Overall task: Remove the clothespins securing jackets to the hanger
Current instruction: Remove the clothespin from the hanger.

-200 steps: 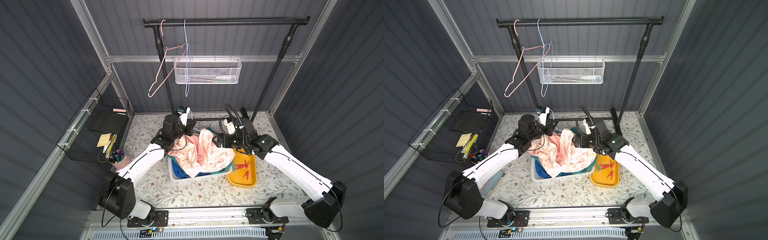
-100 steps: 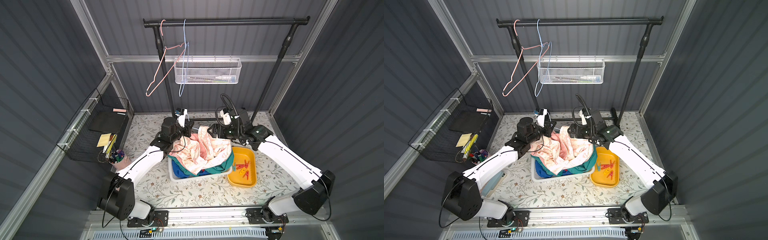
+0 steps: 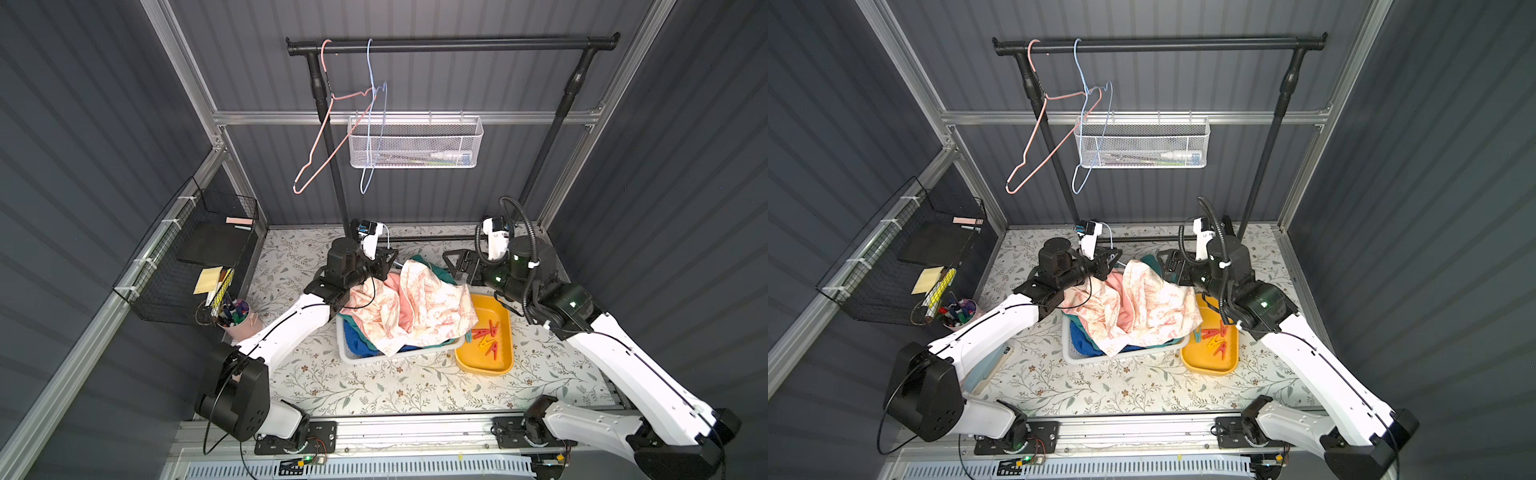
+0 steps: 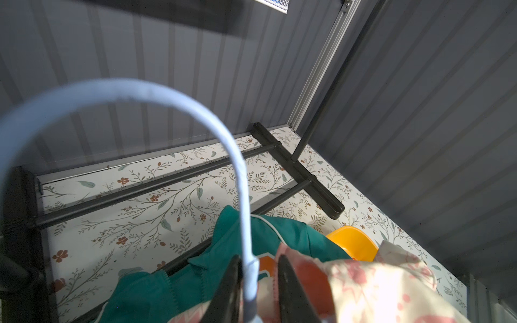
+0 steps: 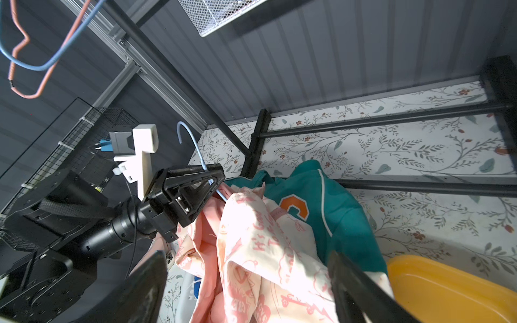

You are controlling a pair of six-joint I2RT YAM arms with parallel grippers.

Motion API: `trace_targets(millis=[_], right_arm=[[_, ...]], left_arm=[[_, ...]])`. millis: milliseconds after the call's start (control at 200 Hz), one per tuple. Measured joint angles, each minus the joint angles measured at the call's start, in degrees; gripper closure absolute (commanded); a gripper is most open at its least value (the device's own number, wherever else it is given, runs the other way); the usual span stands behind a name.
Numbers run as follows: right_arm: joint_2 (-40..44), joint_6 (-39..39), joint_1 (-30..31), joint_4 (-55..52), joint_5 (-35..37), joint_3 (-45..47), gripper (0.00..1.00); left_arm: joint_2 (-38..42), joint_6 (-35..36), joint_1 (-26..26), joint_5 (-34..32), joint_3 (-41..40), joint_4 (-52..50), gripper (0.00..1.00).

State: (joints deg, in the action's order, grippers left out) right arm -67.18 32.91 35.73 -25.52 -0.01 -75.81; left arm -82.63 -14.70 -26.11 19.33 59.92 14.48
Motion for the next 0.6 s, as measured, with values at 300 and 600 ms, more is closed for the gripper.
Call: trace_targets(millis=[300, 600], right_arm=[[-20.44, -2.05, 1.44, 4.52, -6.32, -12.24, 0.14], [-29.99, -2.97, 3.23, 7.50, -10.91, -19.54, 0.35]], left_arm=[[0.00, -0.94, 0.00, 0.72, -2.27, 2.93, 0.58], [0.90, -1.42, 0.00, 1.36, -3.43, 3.98, 0.51]])
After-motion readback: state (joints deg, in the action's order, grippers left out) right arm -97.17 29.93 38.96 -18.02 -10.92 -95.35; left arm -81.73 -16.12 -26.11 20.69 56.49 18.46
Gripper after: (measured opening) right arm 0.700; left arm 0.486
